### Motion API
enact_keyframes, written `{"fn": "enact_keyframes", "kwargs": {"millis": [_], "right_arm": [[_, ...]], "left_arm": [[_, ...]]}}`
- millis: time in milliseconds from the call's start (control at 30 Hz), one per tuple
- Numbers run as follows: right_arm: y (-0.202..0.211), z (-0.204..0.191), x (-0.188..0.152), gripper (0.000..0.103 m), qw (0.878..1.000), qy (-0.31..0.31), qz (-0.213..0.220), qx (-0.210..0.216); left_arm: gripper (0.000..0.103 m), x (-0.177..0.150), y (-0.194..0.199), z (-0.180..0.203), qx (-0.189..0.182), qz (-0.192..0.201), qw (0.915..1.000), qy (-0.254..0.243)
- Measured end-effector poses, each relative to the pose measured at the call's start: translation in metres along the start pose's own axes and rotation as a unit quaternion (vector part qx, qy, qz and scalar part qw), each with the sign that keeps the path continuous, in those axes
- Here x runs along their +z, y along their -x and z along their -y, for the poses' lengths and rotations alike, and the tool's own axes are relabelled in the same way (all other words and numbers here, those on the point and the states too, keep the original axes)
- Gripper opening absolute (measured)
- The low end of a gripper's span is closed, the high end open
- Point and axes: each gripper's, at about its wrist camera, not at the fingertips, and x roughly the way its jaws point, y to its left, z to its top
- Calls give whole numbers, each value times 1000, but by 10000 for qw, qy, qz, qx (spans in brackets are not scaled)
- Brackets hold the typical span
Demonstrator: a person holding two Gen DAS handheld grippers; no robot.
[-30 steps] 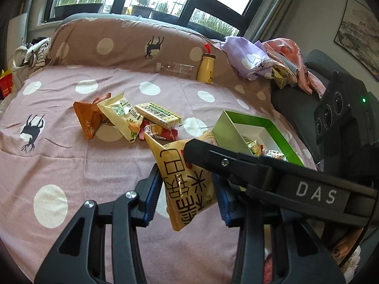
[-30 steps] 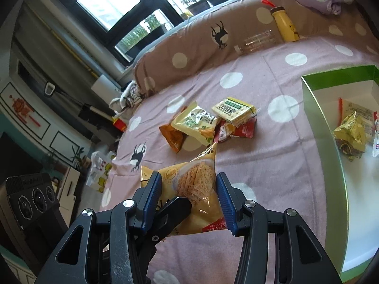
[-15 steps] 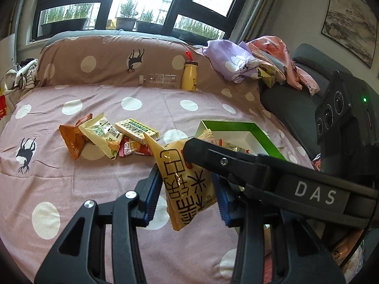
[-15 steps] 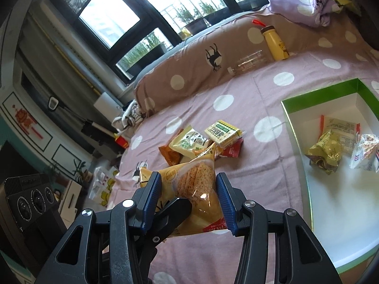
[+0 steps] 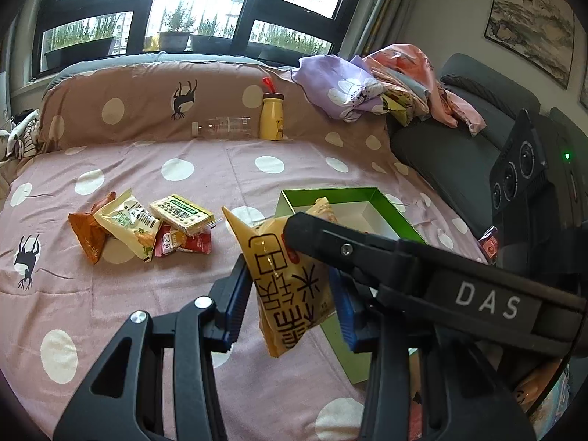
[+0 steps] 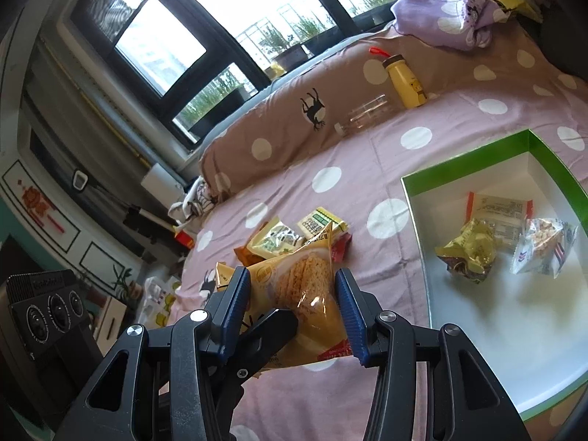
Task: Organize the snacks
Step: 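Lift the yellow bag and carry it over the box with the right tool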
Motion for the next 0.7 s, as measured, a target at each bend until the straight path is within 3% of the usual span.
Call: {"fn": "enact_keyframes", "kwargs": {"millis": [700], "right_arm": [[35, 56, 16, 51, 9964, -584, 467, -398]], "left_arm": [[41, 14, -42, 53, -440, -287, 9975, -474]]}}
